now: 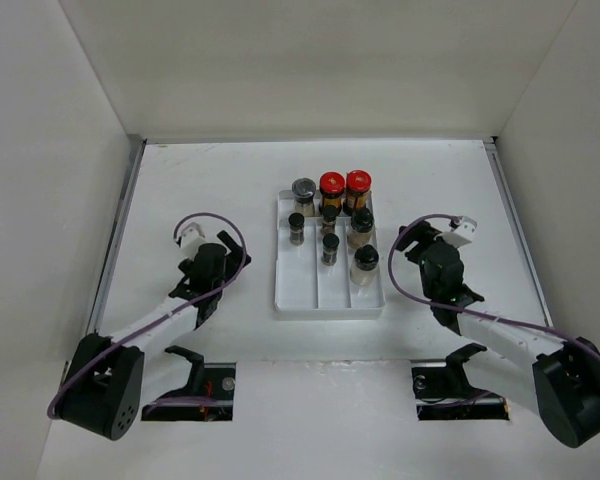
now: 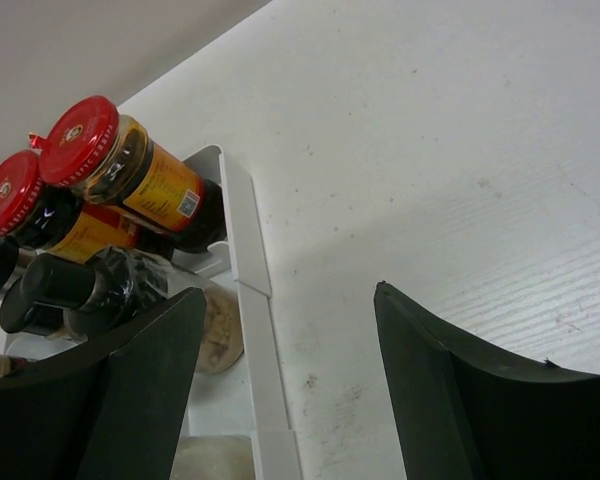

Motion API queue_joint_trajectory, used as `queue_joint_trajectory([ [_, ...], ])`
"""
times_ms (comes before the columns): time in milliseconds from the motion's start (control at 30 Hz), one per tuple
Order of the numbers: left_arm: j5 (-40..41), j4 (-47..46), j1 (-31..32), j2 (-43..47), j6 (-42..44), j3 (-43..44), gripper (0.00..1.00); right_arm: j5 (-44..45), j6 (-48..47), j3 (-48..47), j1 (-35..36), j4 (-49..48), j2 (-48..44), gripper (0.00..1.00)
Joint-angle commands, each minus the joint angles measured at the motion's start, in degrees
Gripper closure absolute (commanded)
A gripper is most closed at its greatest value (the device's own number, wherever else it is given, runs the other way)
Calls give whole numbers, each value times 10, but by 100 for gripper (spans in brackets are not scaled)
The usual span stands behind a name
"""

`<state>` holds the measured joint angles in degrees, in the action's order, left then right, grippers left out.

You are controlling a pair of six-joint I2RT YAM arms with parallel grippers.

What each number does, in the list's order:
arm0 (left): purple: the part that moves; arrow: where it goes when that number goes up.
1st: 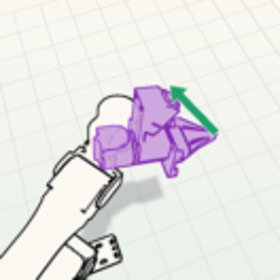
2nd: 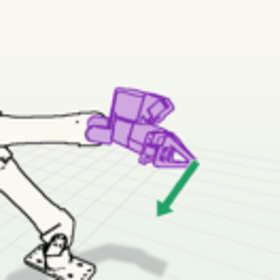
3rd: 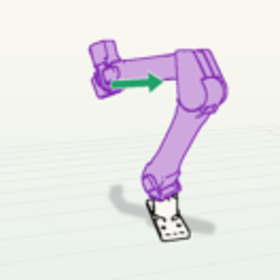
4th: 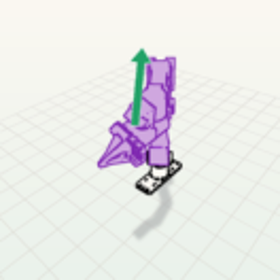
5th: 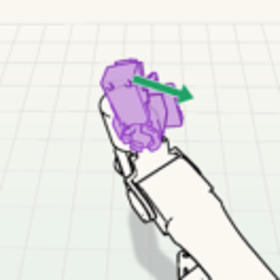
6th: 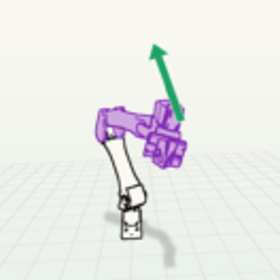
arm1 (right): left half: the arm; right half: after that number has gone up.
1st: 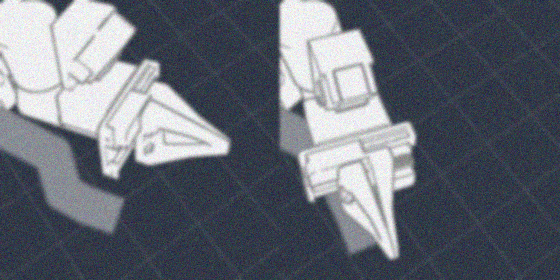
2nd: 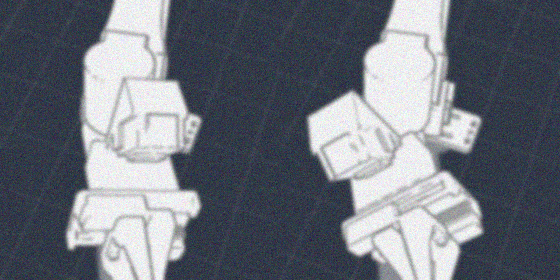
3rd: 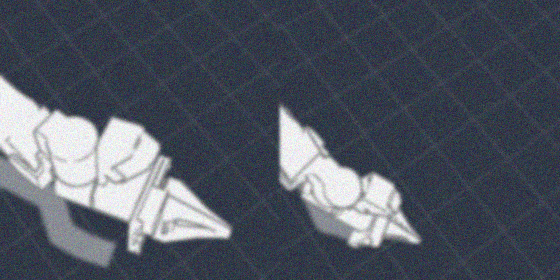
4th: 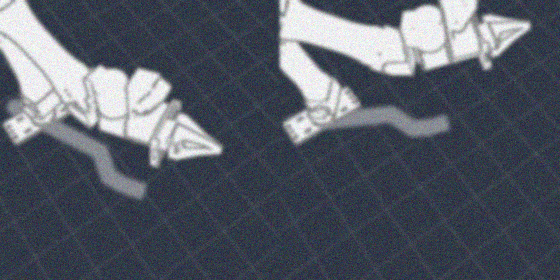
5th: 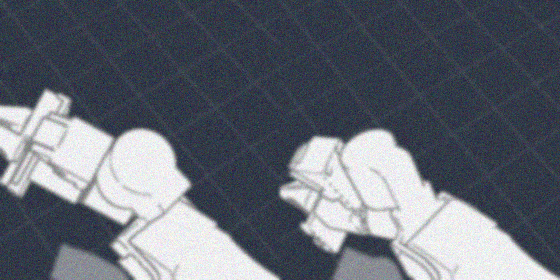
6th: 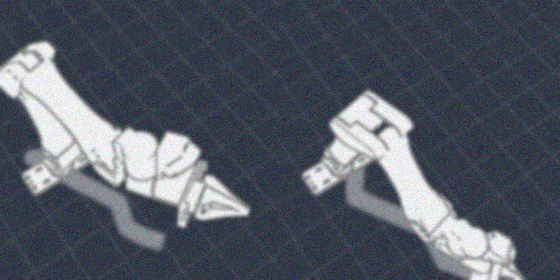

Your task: Organize the condiment bottles

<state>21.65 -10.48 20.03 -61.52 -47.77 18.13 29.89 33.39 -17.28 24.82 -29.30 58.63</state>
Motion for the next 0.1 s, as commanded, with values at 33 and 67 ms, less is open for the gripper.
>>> queue_joint_trajectory([
  [33, 11, -19, 10, -19, 7, 17, 0, 13, 0, -5, 3, -44, 3, 26],
  [67, 13, -19, 13, -24, 8, 21, 0, 13, 0, -6, 4, -44, 5, 26],
])
